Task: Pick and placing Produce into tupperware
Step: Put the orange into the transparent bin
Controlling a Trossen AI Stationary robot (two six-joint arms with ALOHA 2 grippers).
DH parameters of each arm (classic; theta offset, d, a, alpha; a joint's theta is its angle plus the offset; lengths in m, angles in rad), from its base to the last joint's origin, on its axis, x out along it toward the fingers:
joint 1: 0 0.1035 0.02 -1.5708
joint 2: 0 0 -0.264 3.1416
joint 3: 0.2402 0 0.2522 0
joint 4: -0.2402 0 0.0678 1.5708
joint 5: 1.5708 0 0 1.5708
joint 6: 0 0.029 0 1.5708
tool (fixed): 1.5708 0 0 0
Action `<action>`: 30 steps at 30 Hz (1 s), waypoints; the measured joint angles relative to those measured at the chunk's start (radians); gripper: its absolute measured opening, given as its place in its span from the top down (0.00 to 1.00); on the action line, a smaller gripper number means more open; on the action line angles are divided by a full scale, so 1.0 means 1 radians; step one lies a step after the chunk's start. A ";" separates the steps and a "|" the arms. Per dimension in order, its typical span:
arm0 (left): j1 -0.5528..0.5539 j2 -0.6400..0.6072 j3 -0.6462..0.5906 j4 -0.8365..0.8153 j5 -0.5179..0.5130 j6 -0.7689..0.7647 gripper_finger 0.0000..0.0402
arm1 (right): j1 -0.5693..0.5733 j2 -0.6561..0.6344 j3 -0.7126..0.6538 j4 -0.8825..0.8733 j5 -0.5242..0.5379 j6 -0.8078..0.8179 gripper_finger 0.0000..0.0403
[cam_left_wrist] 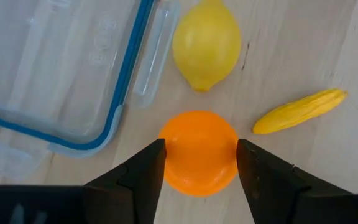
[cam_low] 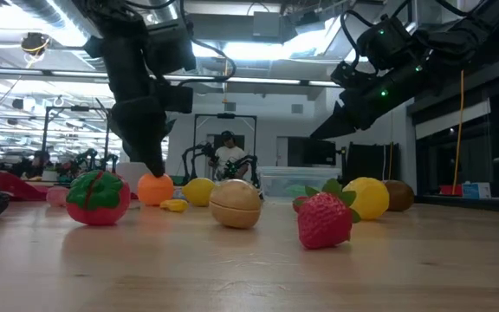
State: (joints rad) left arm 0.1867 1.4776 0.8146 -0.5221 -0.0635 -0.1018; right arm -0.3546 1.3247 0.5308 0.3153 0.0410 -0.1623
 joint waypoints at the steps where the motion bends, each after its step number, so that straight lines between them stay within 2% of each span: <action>1: 0.000 0.000 0.000 -0.001 0.000 -0.001 0.53 | 0.000 0.000 0.000 0.000 0.000 0.000 0.59; 8: 0.000 -0.003 0.000 -0.013 0.004 0.000 0.52 | 0.000 0.000 0.000 -0.010 0.000 0.002 0.59; 21: -0.001 -0.009 -0.004 -0.050 0.030 -0.001 0.29 | 0.000 0.000 0.000 -0.009 0.000 0.003 0.59; 30: 0.000 -0.010 -0.003 -0.048 0.024 -0.001 0.19 | 0.000 0.000 0.000 -0.009 0.000 0.004 0.59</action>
State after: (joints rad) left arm 0.1864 1.4677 0.8112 -0.5703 -0.0391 -0.1024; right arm -0.3548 1.3247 0.5308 0.3065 0.0410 -0.1586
